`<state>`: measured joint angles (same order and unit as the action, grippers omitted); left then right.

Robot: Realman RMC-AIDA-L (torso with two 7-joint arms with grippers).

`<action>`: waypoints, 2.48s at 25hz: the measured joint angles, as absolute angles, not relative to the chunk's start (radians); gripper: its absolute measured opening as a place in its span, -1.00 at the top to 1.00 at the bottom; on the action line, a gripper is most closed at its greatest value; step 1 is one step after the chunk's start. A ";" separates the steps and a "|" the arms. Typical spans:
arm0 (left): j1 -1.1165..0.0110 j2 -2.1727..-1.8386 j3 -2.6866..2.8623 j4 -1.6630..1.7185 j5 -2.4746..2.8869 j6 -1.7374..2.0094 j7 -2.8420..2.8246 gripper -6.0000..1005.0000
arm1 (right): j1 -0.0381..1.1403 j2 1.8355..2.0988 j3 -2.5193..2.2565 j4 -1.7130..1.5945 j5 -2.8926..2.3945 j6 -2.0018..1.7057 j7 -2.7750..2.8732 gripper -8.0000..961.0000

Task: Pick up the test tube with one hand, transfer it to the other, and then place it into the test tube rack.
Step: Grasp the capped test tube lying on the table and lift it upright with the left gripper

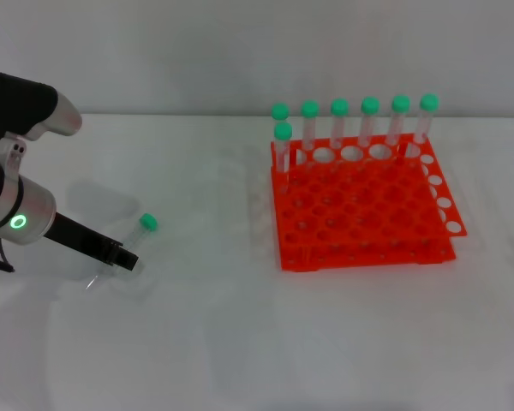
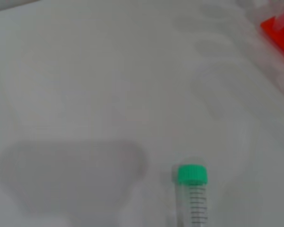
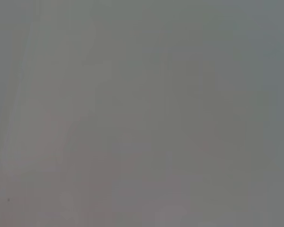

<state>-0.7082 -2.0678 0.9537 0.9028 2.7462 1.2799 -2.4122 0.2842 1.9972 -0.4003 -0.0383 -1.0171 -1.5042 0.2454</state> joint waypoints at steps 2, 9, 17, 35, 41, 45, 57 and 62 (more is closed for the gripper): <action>-0.708 -2.070 0.952 0.902 2.759 1.279 -2.413 -0.04 | 0.285 1.997 -0.400 -0.038 -1.017 -1.503 0.245 -0.78; -0.703 -2.072 0.952 0.900 2.768 1.279 -2.415 -0.04 | 0.283 1.997 -0.400 -0.038 -1.017 -1.501 0.245 -0.77; -0.698 -2.071 0.950 0.900 2.769 1.276 -2.416 0.04 | 0.285 1.997 -0.400 -0.032 -1.017 -1.501 0.245 -0.77; -0.732 -2.059 0.949 0.836 2.796 1.224 -2.427 0.25 | 0.293 1.997 -0.400 -0.031 -1.017 -1.489 0.245 -0.77; -0.726 -2.063 0.948 0.890 2.798 1.225 -2.441 0.60 | 0.295 1.999 -0.400 -0.031 -1.017 -1.487 0.248 -0.77; -0.698 -2.074 0.948 0.967 2.765 1.225 -2.436 0.61 | 0.298 1.999 -0.408 -0.031 -1.021 -1.487 0.252 -0.77; -0.501 -2.081 0.968 1.070 2.064 1.200 -1.930 0.60 | 0.269 1.987 -0.677 -0.221 -1.030 -1.504 0.597 -0.77; -0.416 -2.081 1.063 1.048 1.783 1.199 -1.622 0.60 | 0.229 1.956 -0.863 -0.388 -1.030 -1.527 0.827 -0.76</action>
<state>-0.4159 -2.0809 1.0634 1.0477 1.7825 1.1994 -1.6217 0.2292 1.9563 -0.8632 -0.3878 -1.0301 -1.5265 0.8268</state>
